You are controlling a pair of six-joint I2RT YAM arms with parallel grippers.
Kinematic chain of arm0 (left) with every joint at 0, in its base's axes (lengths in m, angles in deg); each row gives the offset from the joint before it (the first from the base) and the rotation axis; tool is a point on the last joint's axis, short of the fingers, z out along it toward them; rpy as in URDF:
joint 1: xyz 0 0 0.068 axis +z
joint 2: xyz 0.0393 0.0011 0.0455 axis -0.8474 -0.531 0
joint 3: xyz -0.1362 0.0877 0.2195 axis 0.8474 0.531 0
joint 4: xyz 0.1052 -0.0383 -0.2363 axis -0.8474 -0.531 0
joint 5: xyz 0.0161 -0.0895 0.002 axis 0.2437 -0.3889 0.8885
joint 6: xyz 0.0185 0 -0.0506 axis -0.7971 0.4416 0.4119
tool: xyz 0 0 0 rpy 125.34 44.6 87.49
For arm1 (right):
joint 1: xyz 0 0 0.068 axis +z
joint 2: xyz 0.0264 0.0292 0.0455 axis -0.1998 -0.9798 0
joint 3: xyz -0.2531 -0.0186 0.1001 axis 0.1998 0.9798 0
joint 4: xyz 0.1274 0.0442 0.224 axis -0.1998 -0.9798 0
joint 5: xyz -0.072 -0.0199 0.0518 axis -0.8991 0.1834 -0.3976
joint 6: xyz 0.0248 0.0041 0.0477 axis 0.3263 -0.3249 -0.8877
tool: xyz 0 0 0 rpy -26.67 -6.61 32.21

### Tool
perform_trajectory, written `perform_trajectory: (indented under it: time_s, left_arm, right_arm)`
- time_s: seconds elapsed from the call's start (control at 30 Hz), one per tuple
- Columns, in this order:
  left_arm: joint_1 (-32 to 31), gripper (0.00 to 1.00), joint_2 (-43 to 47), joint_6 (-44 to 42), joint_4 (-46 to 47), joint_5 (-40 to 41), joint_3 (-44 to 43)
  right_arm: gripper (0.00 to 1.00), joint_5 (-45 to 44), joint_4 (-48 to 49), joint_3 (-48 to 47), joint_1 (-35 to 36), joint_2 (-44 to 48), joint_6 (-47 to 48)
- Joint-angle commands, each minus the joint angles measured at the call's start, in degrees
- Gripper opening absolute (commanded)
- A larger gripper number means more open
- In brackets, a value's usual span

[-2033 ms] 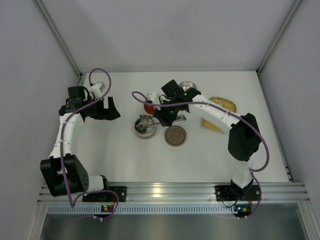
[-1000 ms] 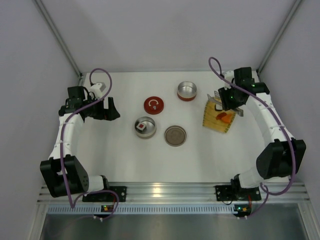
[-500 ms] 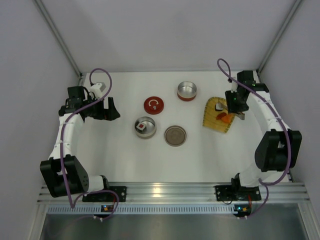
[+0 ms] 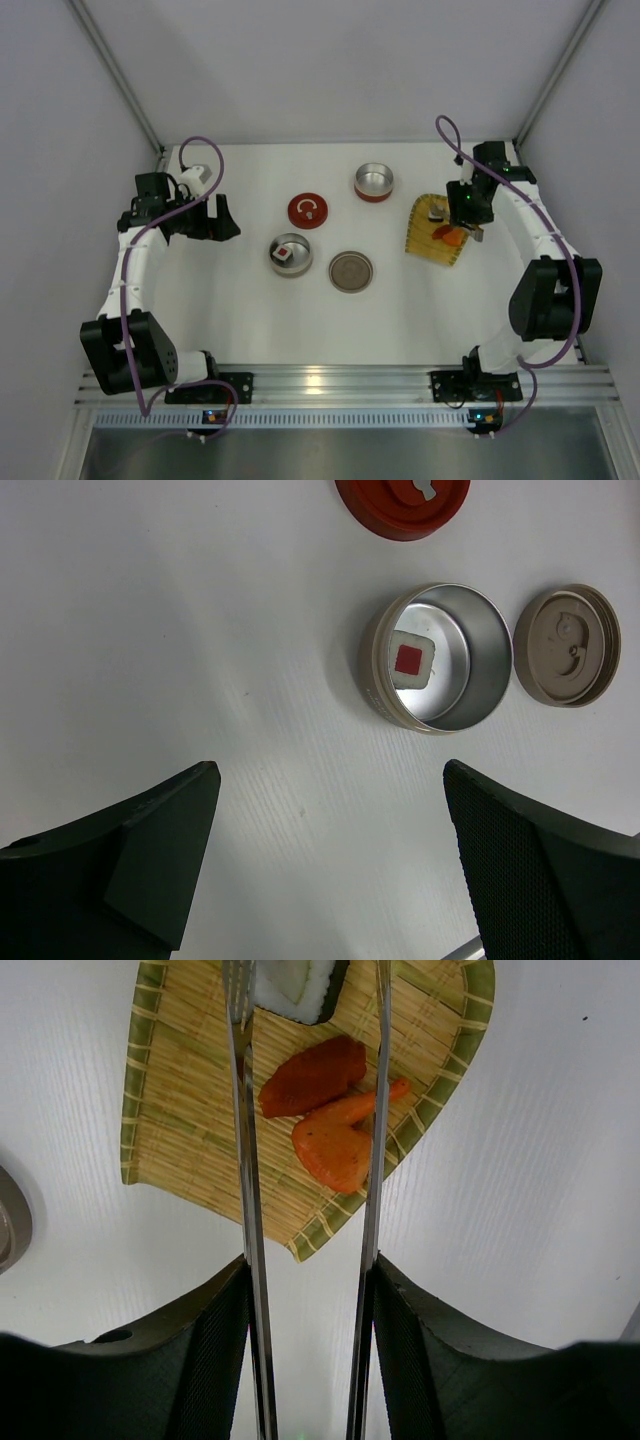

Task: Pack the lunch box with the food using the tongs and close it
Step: Pick up the fake food from the plate.

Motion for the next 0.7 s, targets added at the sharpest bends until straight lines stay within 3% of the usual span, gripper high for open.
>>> perform_trajectory:
  time_s: [0.0,0.3,0.67]
  left_arm:
    - [0.2,0.98,0.0,-0.2,2.4,-1.4,0.3]
    - [0.3,0.98,-0.6,0.2,3.0,-1.6,0.4]
    - [0.3,0.98,-1.0,0.7,3.1,-2.1,0.7]
  right_arm:
    - [0.48,1.6,2.7,-3.3,-0.4,0.1,-1.2]
    - [0.48,-1.6,2.7,-3.1,-0.5,1.2,-0.6]
    - [0.46,0.7,2.8,-2.5,-0.4,-0.1,-3.4]
